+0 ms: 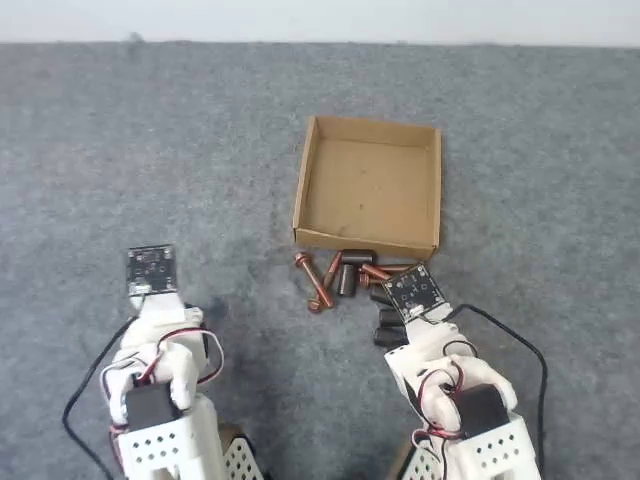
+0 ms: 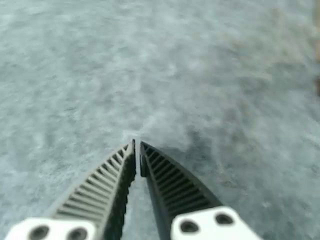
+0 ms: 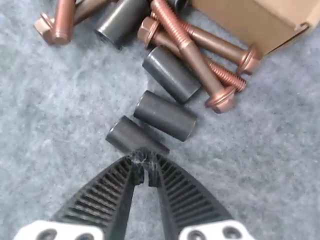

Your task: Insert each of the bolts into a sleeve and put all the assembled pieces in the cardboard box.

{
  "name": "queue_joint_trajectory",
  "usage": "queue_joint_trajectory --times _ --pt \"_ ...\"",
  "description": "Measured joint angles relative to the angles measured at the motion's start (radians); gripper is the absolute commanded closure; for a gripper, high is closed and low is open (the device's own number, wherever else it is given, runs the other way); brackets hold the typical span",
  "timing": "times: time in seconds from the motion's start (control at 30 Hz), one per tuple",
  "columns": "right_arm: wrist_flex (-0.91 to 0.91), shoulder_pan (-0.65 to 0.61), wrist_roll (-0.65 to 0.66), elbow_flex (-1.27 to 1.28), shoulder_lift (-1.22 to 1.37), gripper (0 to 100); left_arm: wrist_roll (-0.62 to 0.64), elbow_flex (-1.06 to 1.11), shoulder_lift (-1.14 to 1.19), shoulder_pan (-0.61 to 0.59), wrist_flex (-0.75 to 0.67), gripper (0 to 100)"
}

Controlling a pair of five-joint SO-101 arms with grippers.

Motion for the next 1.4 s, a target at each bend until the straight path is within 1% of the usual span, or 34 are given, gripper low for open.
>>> queue_joint_trajectory --times 0.13,0.17,0.33,0.4,0.5,0.67,0.8,0.97,1.2,1.3,1.4 --pt "-0.014 0.002 0.003 -0.011 0.006 99.2 -0.002 0.000 0.000 -0.014 -0.002 99" --pt "-0.032 0.002 0.025 -0.011 0.012 99.2 -0.003 0.000 0.000 -0.017 -0.002 99" --pt "-0.118 0.002 0.229 -0.009 0.014 99.2 -0.006 0.000 0.000 -0.017 -0.002 99" --pt "-0.135 0.002 0.269 -0.009 0.012 99.2 -0.044 -0.003 0.000 -0.017 -0.002 99" --pt "-0.137 0.018 0.278 -0.032 0.014 99.2 -0.080 -0.018 0.000 -0.017 -0.002 99" --pt "-0.137 0.040 0.278 -0.144 0.012 99.2 -0.176 -0.038 0.000 -0.038 -0.002 99" --pt "-0.124 0.021 0.296 -0.199 0.012 99.2 -0.190 -0.038 0.000 -0.043 0.002 99" --pt "-0.123 0.017 0.310 -0.273 0.181 99.2 -0.190 -0.038 0.000 -0.040 0.006 99" --pt "-0.123 0.005 0.315 -0.457 0.555 99.2 -0.215 -0.038 0.008 -0.012 0.021 99" --pt "-0.106 0.008 0.315 -0.531 0.697 99.2 -0.216 -0.078 0.100 -0.011 0.014 99" --pt "-0.069 0.002 0.315 -0.601 0.825 99.2 -0.235 -0.127 0.267 -0.011 -0.054 99"
